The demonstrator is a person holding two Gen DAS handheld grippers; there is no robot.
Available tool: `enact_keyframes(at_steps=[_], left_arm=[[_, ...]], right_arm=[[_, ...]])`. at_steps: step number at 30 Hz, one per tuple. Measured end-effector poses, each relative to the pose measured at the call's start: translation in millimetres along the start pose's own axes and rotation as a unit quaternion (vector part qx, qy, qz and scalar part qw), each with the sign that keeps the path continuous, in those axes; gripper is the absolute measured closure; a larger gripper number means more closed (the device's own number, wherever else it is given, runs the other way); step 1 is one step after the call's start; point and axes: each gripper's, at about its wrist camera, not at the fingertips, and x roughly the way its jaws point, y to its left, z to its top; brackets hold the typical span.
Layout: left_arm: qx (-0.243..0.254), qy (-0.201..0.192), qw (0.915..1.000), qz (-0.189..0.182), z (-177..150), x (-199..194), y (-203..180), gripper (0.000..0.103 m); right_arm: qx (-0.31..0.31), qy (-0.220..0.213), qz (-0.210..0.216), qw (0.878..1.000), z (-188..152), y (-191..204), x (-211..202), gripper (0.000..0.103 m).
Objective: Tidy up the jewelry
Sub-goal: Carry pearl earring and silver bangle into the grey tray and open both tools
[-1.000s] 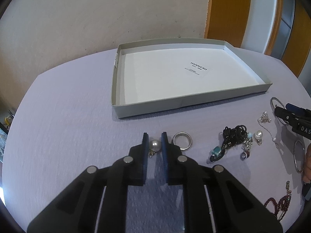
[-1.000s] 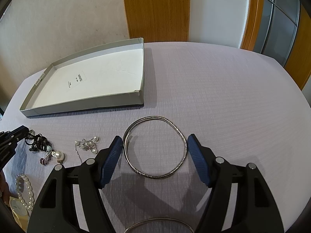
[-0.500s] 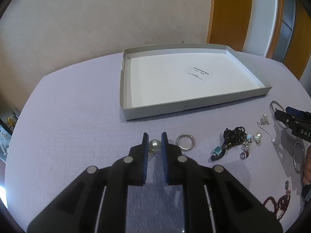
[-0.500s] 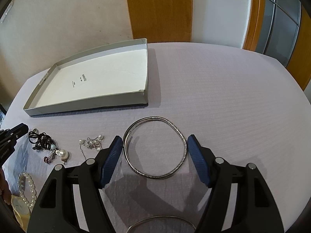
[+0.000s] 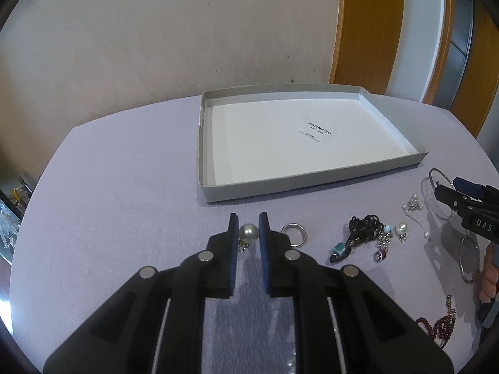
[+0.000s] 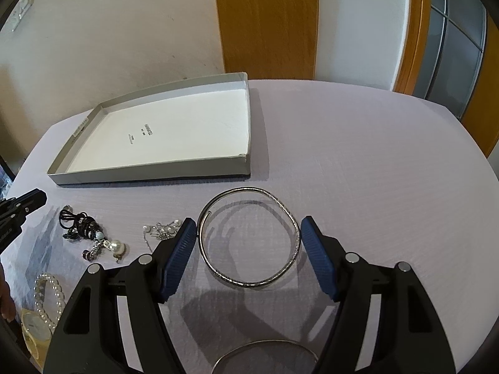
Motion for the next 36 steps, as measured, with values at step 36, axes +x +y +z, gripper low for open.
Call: enact_keyframes(at_steps=[36], left_arm=[[-0.026, -0.001, 0.9995, -0.018, 80.2, 28.6, -9.1, 0.090]], right_arm=[[-0.027, -0.004, 0.043, 0.999, 87.1, 52.9, 33.7, 0.032]])
